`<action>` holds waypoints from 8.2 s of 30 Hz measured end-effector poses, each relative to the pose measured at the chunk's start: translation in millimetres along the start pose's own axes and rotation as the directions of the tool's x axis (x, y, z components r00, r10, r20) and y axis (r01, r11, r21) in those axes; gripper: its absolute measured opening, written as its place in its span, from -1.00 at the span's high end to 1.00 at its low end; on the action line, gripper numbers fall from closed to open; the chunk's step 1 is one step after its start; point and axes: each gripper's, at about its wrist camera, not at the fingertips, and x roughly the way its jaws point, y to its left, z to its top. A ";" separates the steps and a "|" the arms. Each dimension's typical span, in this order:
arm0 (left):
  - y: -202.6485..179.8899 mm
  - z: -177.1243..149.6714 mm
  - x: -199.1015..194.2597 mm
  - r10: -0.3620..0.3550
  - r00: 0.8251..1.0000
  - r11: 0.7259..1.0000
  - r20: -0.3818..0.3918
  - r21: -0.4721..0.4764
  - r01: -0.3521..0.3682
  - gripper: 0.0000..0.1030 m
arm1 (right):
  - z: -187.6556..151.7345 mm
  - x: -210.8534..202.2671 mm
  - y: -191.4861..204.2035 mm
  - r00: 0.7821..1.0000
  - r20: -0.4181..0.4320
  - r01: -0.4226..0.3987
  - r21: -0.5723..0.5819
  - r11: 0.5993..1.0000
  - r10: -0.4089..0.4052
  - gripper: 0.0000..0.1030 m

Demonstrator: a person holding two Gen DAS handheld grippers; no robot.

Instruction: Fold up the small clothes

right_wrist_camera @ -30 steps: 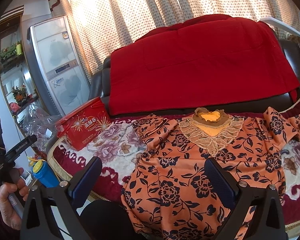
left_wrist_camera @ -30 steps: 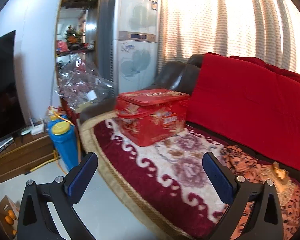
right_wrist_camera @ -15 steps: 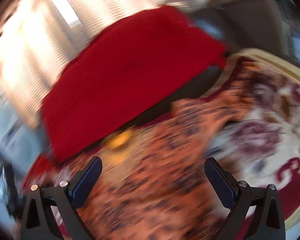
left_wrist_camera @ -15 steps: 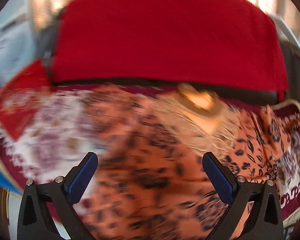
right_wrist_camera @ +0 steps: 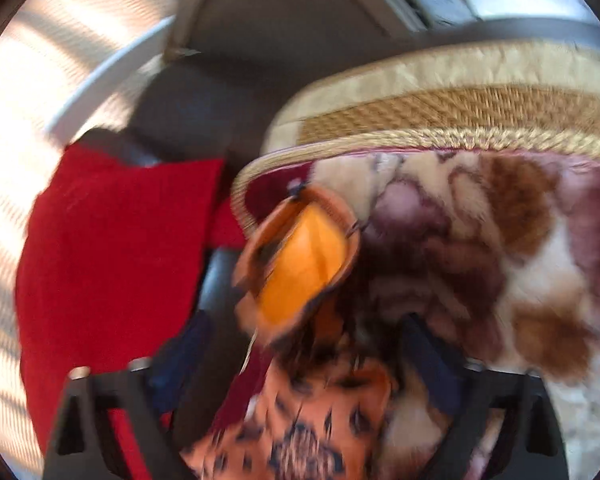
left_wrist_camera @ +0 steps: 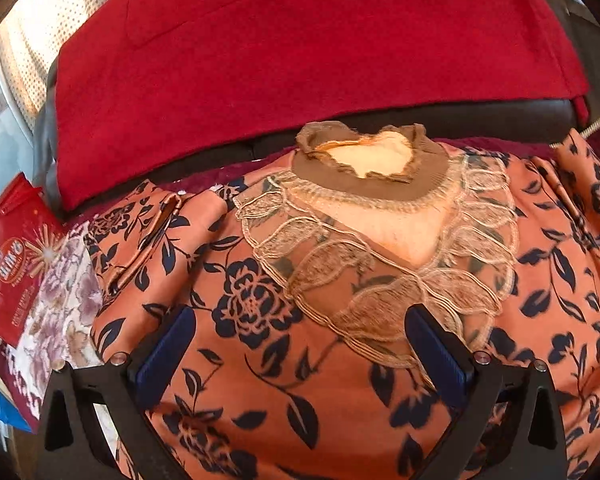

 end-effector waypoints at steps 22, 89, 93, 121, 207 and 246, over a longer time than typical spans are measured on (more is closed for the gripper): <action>182.1 -3.7 -21.6 0.262 0.965 0.878 -0.015 -0.412 -0.244 -1.00 | -194.7 -138.6 252.3 0.714 -0.402 -0.677 -0.189 0.711 0.574 0.82; 277.5 5.1 108.3 -0.434 0.889 0.516 0.146 -0.768 0.378 -0.35 | -361.3 -14.6 170.7 0.659 -0.697 -0.614 -0.282 0.737 0.282 -0.70; 283.8 3.6 90.6 -0.440 0.876 0.481 0.197 -0.772 0.415 -0.31 | -360.5 -11.5 169.1 0.663 -0.695 -0.604 -0.278 0.747 0.278 -0.70; 263.1 6.5 91.0 -0.533 0.815 0.489 0.225 -0.705 0.514 0.80 | -354.5 -13.6 169.5 0.675 -0.674 -0.606 -0.275 0.747 0.299 -0.69; 114.0 22.0 75.4 -0.302 0.936 0.934 -0.182 -0.254 0.252 -0.55 | -297.0 55.1 186.9 0.823 -0.568 -0.334 -0.489 0.806 -0.003 0.88; 89.1 22.3 32.6 -0.161 0.984 0.981 -0.080 -0.120 0.151 -0.55 | -329.9 -6.3 208.4 0.763 -0.639 -0.452 -0.419 0.787 0.098 0.79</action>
